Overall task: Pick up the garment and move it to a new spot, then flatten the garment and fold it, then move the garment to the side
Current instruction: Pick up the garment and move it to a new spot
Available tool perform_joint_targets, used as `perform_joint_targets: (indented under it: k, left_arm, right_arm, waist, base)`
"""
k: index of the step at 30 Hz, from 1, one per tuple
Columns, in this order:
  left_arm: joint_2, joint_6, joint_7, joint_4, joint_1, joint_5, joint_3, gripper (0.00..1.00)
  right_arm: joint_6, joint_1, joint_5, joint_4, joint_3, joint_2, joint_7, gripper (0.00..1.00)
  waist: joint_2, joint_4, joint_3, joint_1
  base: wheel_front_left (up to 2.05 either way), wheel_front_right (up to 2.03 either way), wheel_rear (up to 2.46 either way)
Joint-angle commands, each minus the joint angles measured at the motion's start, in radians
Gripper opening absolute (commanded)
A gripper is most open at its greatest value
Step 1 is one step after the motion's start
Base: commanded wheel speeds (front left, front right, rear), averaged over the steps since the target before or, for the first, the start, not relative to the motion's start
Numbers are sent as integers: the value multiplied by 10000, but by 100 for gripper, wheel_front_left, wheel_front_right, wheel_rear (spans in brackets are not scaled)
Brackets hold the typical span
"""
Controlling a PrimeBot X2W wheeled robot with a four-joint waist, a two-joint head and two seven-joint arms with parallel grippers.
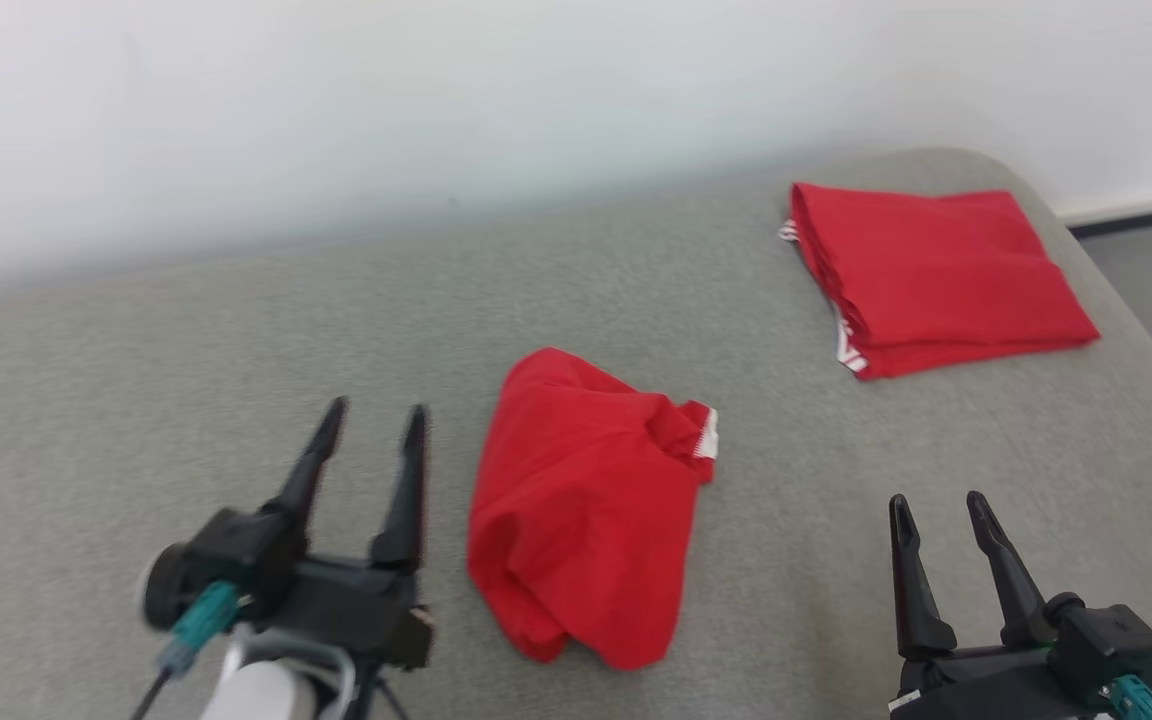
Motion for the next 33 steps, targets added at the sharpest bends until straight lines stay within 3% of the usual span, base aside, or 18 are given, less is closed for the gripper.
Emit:
perform_joint_targets:
  k: [1, 14, 23, 33]
  left_arm:
    - [242, 104, -106, -132, 359, -66, 257, 100]
    - [1295, 451, -336, -1039, 1868, -202, 1596, 100]
    - [1325, 412, -365, -1612, 2996, -203, 2255, 100]
    - [886, 213, -363, -1884, 3681, 201, 2682, 100]
  right_arm:
    - [-18, 164, -51, -112, -50, 4, 58, 100]
    - [-18, 425, -41, -456, -317, 5, 235, 100]
    - [-18, 561, -3, -487, -377, 3, 255, 100]
    - [-18, 798, 89, -449, -358, 5, 264, 100]
  waist:
    - [0, 642, -513, 1]
    - [0, 1671, -794, 1]
    - [0, 1994, -856, 1]
    - [0, 2030, -909, 1]
  base:
    - [0, 0, 0]
    - [0, 0, 0]
    - [0, 0, 0]
    - [0, 0, 0]
